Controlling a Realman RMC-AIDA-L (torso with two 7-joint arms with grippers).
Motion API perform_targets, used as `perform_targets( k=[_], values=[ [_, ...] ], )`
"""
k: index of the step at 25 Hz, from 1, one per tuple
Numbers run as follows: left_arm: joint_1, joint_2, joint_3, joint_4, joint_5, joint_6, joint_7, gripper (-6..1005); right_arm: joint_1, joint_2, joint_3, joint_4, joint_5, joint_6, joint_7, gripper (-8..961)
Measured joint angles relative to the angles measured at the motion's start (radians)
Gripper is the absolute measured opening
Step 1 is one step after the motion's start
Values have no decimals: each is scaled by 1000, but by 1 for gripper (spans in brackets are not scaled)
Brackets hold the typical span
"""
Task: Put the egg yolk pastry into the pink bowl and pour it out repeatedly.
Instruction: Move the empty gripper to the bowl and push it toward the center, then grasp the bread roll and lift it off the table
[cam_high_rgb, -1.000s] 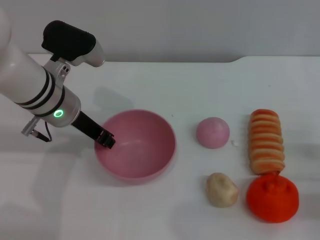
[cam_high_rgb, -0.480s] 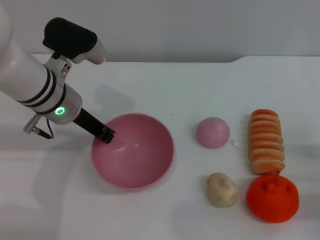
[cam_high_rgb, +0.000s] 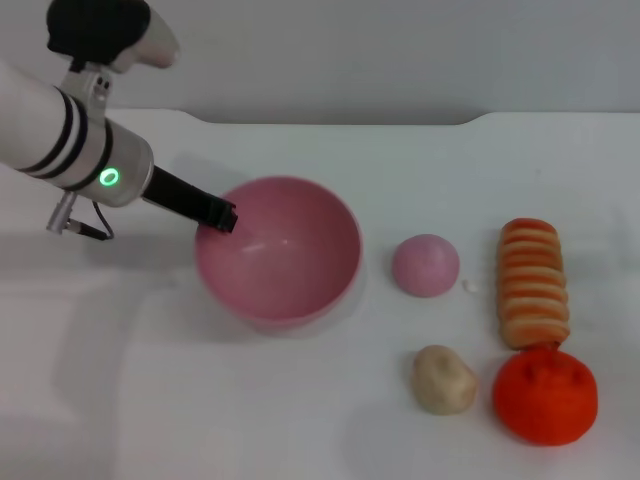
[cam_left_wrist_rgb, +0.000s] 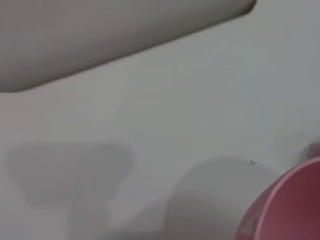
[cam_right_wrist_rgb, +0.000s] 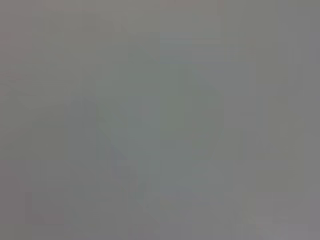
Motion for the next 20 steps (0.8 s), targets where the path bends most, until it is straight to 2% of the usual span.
perform_targets(
  k=[5, 10, 12, 20],
  values=[
    [8, 2, -21, 16, 0, 0, 4, -2, 15, -3, 0, -247, -378, 82, 379, 561],
    [19, 2, -21, 25, 0, -7, 5, -1, 39, -3, 0, -506, -769, 51, 757, 561],
    [21, 2, -23, 26, 0, -9, 5, -1, 48, 0, 0, -581, -865, 3, 848, 561],
    [27, 2, -34, 28, 0, -21, 7, -1, 83, -1, -2, -789, -1061, -223, 1124, 561]
  ],
)
